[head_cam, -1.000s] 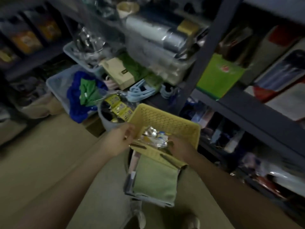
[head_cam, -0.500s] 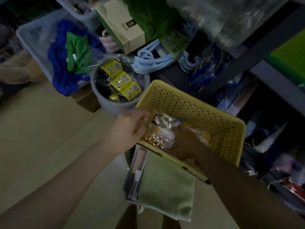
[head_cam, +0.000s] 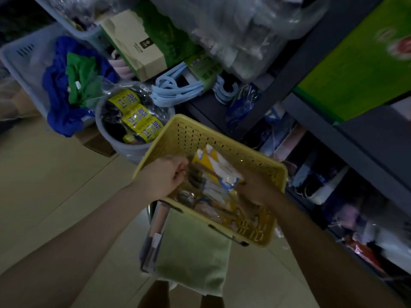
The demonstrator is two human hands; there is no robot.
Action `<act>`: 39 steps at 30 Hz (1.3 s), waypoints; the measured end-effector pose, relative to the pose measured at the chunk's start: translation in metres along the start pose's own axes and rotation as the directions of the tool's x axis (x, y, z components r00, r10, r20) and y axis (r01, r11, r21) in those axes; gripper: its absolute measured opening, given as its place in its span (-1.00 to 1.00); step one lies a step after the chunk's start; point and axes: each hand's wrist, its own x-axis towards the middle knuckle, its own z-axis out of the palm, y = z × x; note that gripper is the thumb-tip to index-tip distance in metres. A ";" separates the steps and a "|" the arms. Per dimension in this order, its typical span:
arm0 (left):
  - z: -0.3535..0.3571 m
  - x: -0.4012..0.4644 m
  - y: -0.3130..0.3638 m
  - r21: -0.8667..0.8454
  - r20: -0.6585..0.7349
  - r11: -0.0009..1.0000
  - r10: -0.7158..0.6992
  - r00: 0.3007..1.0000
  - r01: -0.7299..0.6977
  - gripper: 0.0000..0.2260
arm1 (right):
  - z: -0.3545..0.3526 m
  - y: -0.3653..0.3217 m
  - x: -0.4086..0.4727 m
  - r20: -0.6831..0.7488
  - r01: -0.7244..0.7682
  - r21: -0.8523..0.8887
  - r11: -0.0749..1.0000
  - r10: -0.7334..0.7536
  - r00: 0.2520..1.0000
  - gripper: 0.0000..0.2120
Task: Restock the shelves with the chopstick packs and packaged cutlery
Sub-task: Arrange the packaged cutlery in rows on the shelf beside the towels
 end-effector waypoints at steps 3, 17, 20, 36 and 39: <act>0.019 0.028 0.024 0.184 0.223 0.983 -0.014 0.975 -0.028 -0.69 | -0.021 0.008 -0.011 -0.045 0.022 0.083 0.996 -0.018 0.999 -0.57; 0.093 0.080 0.004 0.619 0.503 0.774 -0.259 0.825 -0.135 -0.18 | 0.000 0.010 -0.025 -0.241 -0.142 -0.135 0.981 0.107 0.965 -0.46; 0.100 0.076 -0.004 0.589 0.475 0.806 -0.286 0.832 -0.059 -0.15 | 0.005 0.007 -0.027 -0.292 -0.180 -0.238 0.954 0.106 0.951 -0.45; 0.122 0.036 -0.007 0.509 0.243 0.861 -0.142 0.960 -0.002 -0.38 | 0.018 0.000 -0.019 -0.136 -0.071 -0.097 0.993 0.058 0.989 -0.57; 0.120 0.044 -0.010 0.605 0.264 0.795 -0.246 0.933 0.038 -0.29 | 0.016 0.001 -0.022 -0.203 -0.074 -0.122 0.990 0.049 0.978 -0.62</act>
